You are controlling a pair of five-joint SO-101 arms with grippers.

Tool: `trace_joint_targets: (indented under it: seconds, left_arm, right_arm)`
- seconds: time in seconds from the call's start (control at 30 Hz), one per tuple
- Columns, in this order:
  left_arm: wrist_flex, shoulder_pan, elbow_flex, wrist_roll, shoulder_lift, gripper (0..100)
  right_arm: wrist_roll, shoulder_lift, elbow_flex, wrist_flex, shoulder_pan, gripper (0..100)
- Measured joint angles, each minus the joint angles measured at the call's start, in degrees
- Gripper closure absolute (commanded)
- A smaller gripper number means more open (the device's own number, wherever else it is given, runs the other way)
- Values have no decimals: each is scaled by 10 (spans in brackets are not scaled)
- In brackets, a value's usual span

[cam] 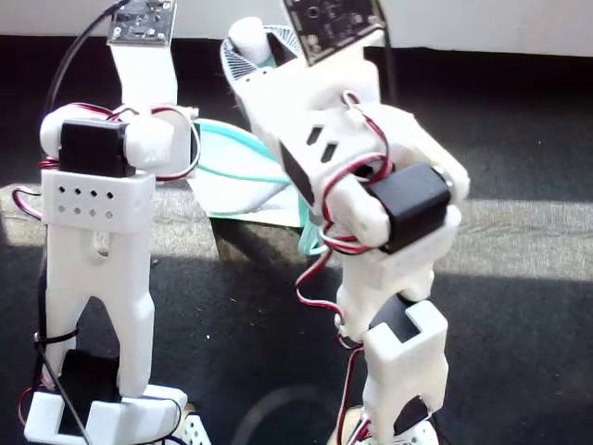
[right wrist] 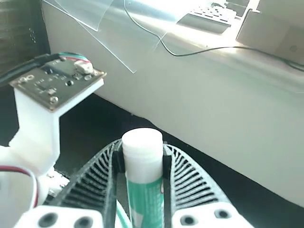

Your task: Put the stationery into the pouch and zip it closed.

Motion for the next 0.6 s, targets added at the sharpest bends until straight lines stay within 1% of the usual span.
trace_joint_targets:
  seconds: [0.13, 0.23, 0.5, 0.6]
  left_arm:
    - [-25, 0, 0, 0, 0, 991]
    - [-44, 0, 1, 14, 0, 991]
    - [-59, 0, 4, 27, 1, 991]
    - [-59, 0, 4, 27, 1, 991]
  right_arm:
    - [-27, 26, 1, 0, 1, 992]
    - [-47, 31, 1, 0, 1, 992]
    - [-48, 96, 1, -13, 1, 992]
    - [-52, 127, 1, -43, 1, 992]
